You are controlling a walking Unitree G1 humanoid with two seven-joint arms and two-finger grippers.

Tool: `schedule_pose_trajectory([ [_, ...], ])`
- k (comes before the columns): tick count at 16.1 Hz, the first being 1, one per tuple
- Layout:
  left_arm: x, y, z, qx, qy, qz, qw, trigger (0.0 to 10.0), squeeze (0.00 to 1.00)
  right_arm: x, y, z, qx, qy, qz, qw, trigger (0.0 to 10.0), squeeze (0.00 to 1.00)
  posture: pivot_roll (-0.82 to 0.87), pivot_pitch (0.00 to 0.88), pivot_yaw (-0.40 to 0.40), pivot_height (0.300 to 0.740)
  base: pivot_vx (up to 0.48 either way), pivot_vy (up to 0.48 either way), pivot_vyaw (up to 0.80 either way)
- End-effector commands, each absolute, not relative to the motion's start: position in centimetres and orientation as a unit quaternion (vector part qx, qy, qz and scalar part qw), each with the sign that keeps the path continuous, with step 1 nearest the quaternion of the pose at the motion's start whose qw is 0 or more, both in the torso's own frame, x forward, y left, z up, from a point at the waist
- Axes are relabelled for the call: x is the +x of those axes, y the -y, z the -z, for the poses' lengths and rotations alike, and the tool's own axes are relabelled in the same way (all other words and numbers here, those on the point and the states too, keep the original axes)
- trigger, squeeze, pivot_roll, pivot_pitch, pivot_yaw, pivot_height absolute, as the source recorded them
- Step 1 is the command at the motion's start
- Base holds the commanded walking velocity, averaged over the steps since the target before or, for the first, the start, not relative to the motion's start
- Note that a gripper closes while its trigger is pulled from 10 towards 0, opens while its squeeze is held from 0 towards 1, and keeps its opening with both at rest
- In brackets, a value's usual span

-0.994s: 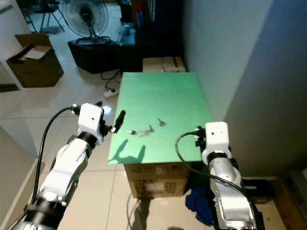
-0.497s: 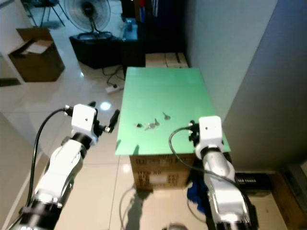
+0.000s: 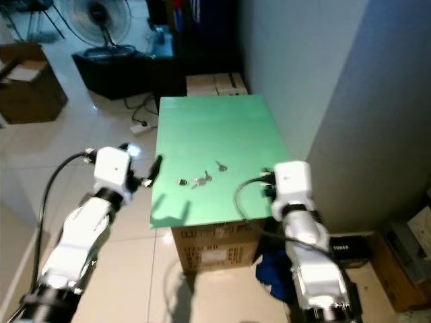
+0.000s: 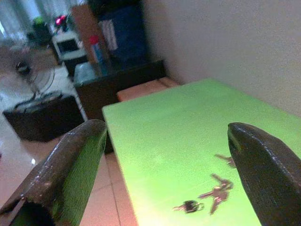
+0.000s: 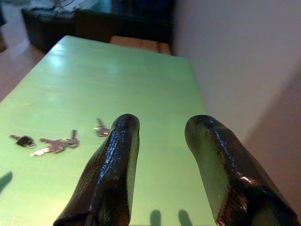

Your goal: Hang keys on a hook

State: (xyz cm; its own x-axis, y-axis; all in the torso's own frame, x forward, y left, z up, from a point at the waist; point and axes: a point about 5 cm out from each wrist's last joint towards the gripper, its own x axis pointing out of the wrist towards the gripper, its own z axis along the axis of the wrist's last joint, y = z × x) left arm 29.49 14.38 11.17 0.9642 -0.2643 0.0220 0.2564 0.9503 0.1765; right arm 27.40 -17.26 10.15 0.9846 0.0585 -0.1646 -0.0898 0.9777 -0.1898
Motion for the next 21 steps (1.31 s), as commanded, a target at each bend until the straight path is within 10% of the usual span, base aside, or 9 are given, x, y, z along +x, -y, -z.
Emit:
schedule_pose_trajectory([
  [1,29.4,-14.5,-11.1,0.09,0.02,0.128,0.987,10.0,0.0,27.5,17.4,-10.3,-0.112,-0.076,-0.044,0.99,10.0,0.0,-0.13,0.016,0.027,0.74,0.3,0.0,0.8],
  [21,29.7,-14.1,-10.9,0.086,0.015,0.142,0.986,10.0,0.0,26.8,17.2,-8.5,-0.137,-0.11,-0.087,0.981,10.0,0.0,-0.14,0.008,0.035,0.74,0.298,0.0,-0.1],
])
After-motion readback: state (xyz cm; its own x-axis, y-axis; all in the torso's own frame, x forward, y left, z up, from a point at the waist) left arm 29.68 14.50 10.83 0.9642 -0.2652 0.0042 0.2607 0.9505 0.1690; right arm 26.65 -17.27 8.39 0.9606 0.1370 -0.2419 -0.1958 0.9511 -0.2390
